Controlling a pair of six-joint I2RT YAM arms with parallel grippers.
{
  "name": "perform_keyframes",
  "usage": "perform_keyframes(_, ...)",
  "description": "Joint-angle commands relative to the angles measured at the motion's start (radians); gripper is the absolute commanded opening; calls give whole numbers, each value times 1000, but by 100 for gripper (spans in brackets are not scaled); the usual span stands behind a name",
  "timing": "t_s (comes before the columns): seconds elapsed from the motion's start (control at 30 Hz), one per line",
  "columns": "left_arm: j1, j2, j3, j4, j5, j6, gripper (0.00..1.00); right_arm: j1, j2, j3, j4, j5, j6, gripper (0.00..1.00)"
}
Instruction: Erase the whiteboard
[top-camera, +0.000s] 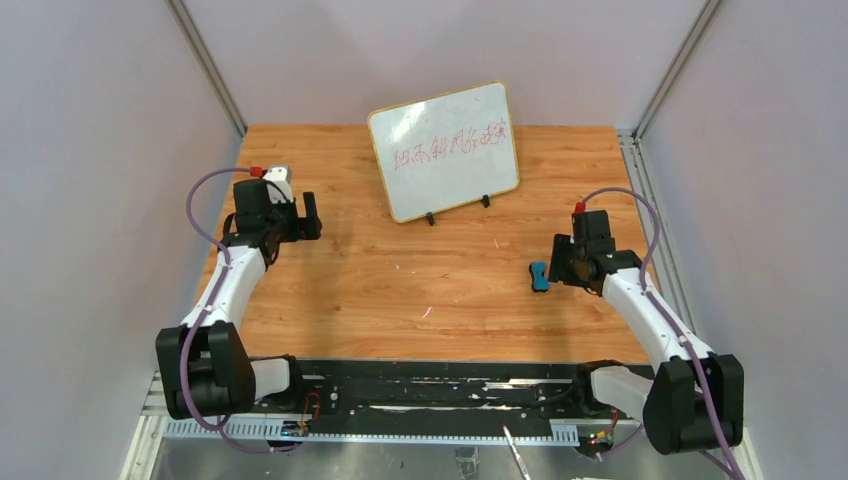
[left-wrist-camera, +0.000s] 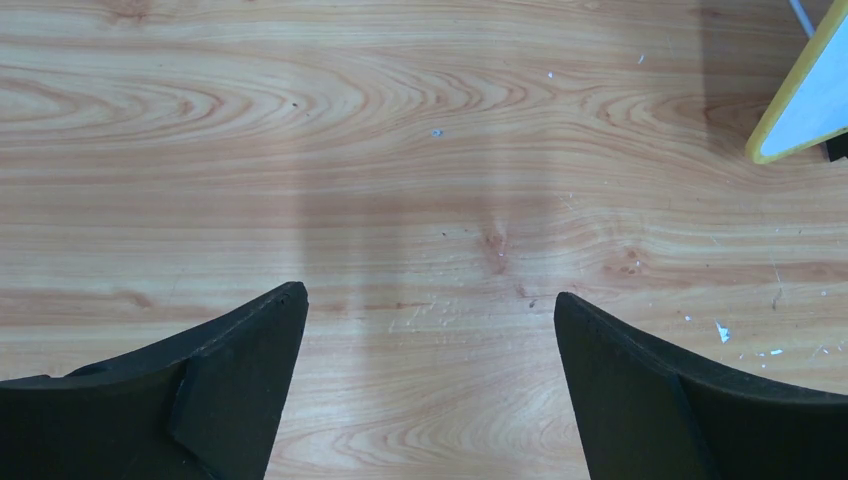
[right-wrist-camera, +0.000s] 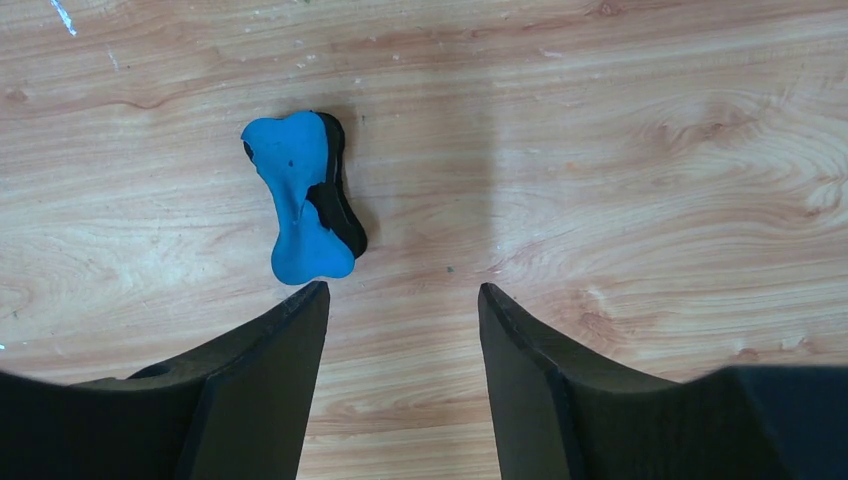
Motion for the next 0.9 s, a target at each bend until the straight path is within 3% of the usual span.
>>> perform_keyframes(0.0, -1, 4, 37, 1, -2, -4, 98, 3, 29, 40, -15, -10, -2, 58)
perform_keyframes(0.87, 0, 16, 60, -38, -8, 7, 98, 4, 118, 75, 0, -119, -26, 56)
